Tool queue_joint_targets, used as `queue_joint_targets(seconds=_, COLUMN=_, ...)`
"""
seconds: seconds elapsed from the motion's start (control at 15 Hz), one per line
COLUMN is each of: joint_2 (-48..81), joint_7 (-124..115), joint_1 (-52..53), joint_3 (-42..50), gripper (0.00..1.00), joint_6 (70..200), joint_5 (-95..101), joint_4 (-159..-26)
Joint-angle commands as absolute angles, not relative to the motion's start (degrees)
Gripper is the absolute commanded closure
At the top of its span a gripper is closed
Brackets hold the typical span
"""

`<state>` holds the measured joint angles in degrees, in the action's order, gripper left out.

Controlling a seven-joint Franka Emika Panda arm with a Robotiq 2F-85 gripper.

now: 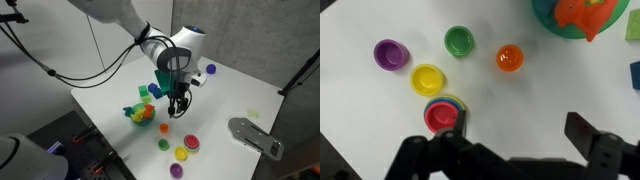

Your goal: Put the small pink bowl and put it in the small blue bowl

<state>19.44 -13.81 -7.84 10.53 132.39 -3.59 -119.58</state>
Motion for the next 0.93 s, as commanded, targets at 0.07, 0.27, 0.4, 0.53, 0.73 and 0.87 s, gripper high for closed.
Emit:
queue_joint_targets(seconds=0.07, joint_2=7.46, joint_7=-20.65, joint_1=-3.88, joint_3=11.07, gripper=0.0, joint_6=127.07, joint_5=4.25, joint_4=-127.62)
queue_joint_targets(seconds=0.27, joint_2=-0.11, joint_7=-22.15, joint_1=-2.97, joint_3=9.45, gripper=0.0, joint_6=123.02, joint_5=7.77, joint_4=-131.51)
queue_joint_targets(seconds=0.4, joint_2=-5.2, joint_7=-19.81, joint_1=-3.02, joint_3=7.88, gripper=0.0, joint_6=120.96, joint_5=8.77, joint_4=-133.71)
queue_joint_targets(seconds=0.53, joint_2=-9.77, joint_7=-17.27, joint_1=-3.24, joint_3=6.34, gripper=0.0, joint_6=119.5, joint_5=9.04, joint_4=-135.32)
queue_joint_targets(seconds=0.73, joint_2=-15.59, joint_7=-14.79, joint_1=-3.42, joint_3=4.36, gripper=0.0, joint_6=116.79, joint_5=8.34, joint_4=-136.41)
queue_joint_targets(seconds=0.87, joint_2=-18.09, joint_7=-14.29, joint_1=-3.55, joint_3=3.34, gripper=0.0, joint_6=115.39, joint_5=8.17, joint_4=-136.31)
